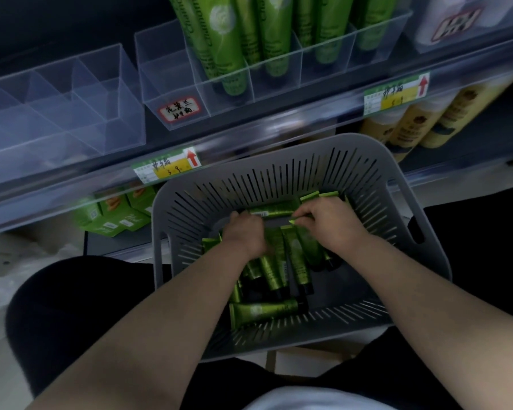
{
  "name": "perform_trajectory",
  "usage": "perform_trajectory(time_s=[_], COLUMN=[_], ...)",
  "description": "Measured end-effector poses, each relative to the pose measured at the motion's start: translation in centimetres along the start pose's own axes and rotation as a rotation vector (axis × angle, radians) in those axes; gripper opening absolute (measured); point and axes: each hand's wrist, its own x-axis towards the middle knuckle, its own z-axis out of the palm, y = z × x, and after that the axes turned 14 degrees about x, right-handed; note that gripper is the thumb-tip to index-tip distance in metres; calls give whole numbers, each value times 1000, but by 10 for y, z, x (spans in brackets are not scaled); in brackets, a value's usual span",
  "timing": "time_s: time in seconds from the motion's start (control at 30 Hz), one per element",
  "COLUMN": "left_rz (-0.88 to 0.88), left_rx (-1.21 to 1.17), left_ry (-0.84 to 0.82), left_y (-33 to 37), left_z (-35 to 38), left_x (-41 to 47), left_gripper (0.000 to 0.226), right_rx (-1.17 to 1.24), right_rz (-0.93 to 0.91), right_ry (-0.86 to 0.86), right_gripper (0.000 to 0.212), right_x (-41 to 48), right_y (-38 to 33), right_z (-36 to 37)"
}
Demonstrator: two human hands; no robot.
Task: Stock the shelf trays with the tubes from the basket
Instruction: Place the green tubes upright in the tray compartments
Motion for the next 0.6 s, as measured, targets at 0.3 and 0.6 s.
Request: perform_trajectory(time_s=[0.3,0.6], left_rz=[34,51], left_rx=[-581,-514], left_ry=[204,910], left_y=[-21,-44], left_z=[-25,-100], left_x=[-36,-101], left_gripper=[16,14], right_rx=[-68,-134], right_rz=[-118,-369], right_ry=[88,273], right_gripper=[19,18], right_x=[-14,-25], right_y=[-27,-99], right_z=[-17,-60])
